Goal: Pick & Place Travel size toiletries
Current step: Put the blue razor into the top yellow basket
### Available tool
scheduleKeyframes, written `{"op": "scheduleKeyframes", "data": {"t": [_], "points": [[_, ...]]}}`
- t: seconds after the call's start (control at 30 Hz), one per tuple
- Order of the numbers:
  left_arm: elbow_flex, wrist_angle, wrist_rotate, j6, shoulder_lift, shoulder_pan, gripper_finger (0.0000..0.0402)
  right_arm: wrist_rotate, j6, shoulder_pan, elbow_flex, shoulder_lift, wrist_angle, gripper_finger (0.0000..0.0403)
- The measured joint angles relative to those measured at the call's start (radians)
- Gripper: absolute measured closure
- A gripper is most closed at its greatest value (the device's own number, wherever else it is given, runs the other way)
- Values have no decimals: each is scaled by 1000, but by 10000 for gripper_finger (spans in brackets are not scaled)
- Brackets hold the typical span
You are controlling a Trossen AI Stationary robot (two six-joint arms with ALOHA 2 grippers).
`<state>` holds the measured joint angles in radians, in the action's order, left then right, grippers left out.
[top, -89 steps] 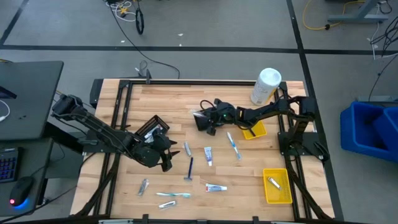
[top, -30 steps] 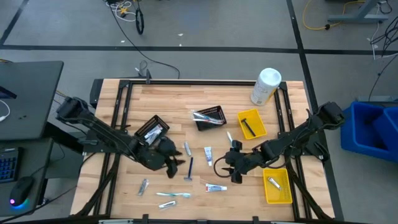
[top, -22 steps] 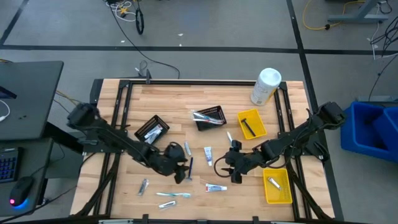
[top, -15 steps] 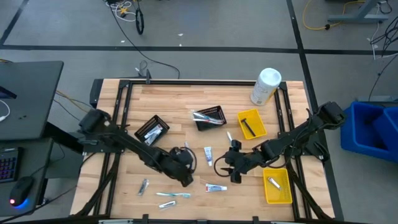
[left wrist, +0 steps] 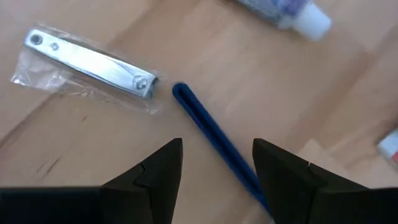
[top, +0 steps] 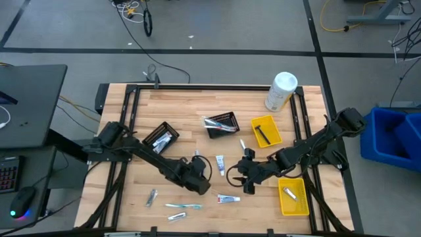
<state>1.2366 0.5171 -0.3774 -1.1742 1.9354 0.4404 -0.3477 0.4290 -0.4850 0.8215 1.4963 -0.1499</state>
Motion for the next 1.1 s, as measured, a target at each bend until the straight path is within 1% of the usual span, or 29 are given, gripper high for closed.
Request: {"op": "scheduleKeyframes", "data": {"t": [0.27, 0.33, 0.4, 0.47, 0.57, 0.67, 0.77, 0.9, 1.1], "points": [[-1, -34, -18, -26, 13, -6, 198, 0, 0, 0, 0, 0, -1, 167], [-3, -30, -15, -17, 21, -7, 198, 0, 0, 0, 0, 0, -1, 164], [0, -63, -9, 22, 45, -11, 198, 0, 0, 0, 0, 0, -1, 160], [-1, -48, -15, 50, 54, -12, 198, 0, 0, 0, 0, 0, 4, 157], [0, -50, -38, 36, 63, -13, 198, 0, 0, 0, 0, -1, 2, 155], [1, -28, -24, 53, 62, -15, 203, 1, 0, 0, 0, -1, -2, 160], [1, -15, -10, 88, 62, -15, 221, 1, 0, 0, 0, -1, -1, 168], [1, -9, 18, 166, 61, -16, 257, 1, 0, 0, 0, -1, 0, 177], [0, -13, -2, 187, 62, -16, 309, 1, -22, 0, 0, -1, 5, 185]]}}
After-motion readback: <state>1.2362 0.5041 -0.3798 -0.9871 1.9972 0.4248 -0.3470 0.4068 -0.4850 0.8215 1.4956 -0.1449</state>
